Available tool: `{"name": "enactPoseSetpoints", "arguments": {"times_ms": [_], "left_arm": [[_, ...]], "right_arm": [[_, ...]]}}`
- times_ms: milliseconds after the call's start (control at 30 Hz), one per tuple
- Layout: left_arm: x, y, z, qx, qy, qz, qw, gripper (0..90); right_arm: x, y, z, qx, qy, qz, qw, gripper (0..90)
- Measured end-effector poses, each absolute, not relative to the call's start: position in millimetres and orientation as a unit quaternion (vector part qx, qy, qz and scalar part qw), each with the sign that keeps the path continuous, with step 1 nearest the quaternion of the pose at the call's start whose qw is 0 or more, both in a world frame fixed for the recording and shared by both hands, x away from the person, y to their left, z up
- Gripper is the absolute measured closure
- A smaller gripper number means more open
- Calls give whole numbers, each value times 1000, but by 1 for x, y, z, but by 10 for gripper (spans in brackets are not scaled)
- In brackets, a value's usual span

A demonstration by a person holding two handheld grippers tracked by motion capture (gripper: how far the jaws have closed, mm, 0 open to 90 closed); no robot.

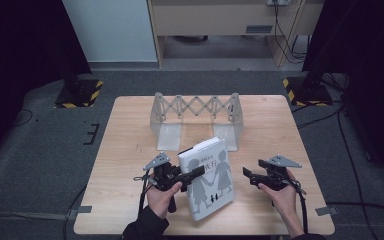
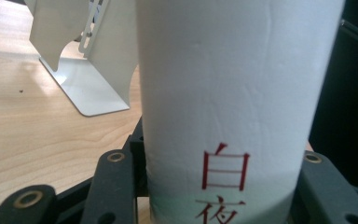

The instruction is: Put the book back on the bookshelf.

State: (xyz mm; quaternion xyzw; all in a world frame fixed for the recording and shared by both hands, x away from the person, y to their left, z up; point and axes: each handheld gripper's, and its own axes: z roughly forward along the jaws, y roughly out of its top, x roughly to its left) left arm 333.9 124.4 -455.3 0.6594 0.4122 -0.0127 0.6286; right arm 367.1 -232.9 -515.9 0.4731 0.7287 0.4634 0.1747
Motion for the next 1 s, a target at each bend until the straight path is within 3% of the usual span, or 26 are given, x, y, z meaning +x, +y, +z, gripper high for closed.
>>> {"name": "enactPoseSetpoints", "arguments": {"times_ms": [700, 1000], "left_arm": [[335, 141, -434, 673, 411, 11, 615, 527], [338, 159, -417, 653, 415, 25, 633, 527]], "right_arm": [[377, -248, -533, 494, 776, 331, 210, 132], [378, -251, -537, 502, 775, 324, 207, 109]]}}
